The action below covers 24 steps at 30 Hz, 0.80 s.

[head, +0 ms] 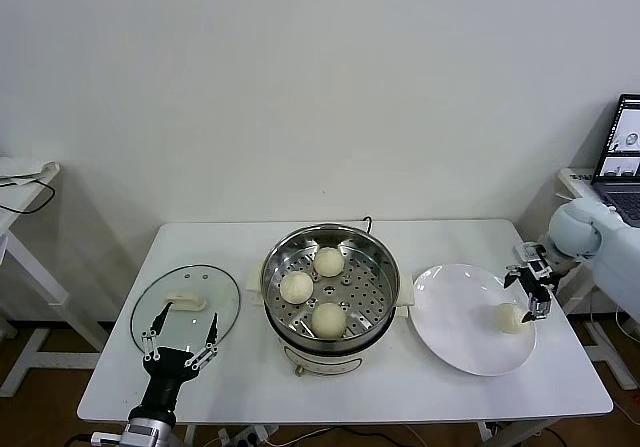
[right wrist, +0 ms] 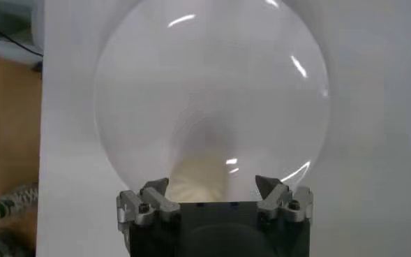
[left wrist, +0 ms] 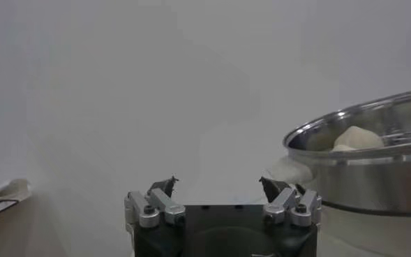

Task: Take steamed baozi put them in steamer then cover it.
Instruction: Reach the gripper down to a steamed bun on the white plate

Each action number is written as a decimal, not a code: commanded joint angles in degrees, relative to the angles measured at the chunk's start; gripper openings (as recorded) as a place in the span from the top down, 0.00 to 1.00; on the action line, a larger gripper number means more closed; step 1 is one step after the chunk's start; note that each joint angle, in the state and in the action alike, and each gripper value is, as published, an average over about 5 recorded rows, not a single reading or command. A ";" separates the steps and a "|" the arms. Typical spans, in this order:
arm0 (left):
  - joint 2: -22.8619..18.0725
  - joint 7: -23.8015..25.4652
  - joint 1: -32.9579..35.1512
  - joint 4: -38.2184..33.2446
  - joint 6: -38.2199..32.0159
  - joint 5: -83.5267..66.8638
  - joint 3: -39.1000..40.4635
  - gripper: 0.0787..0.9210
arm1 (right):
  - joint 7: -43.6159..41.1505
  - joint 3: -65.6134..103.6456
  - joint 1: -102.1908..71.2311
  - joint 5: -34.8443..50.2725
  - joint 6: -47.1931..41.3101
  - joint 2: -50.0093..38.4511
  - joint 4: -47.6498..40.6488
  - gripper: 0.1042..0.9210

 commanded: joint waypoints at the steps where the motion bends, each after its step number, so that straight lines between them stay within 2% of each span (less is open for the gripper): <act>1: -0.06 0.02 -0.08 0.39 -0.14 0.08 0.11 0.12 | 0.71 6.40 -6.42 -4.01 -0.22 1.54 -3.39 0.12; 24: -0.16 0.04 -0.10 0.61 -0.19 0.45 0.08 0.12 | 2.20 10.45 -9.52 -9.96 2.64 5.78 -6.32 0.12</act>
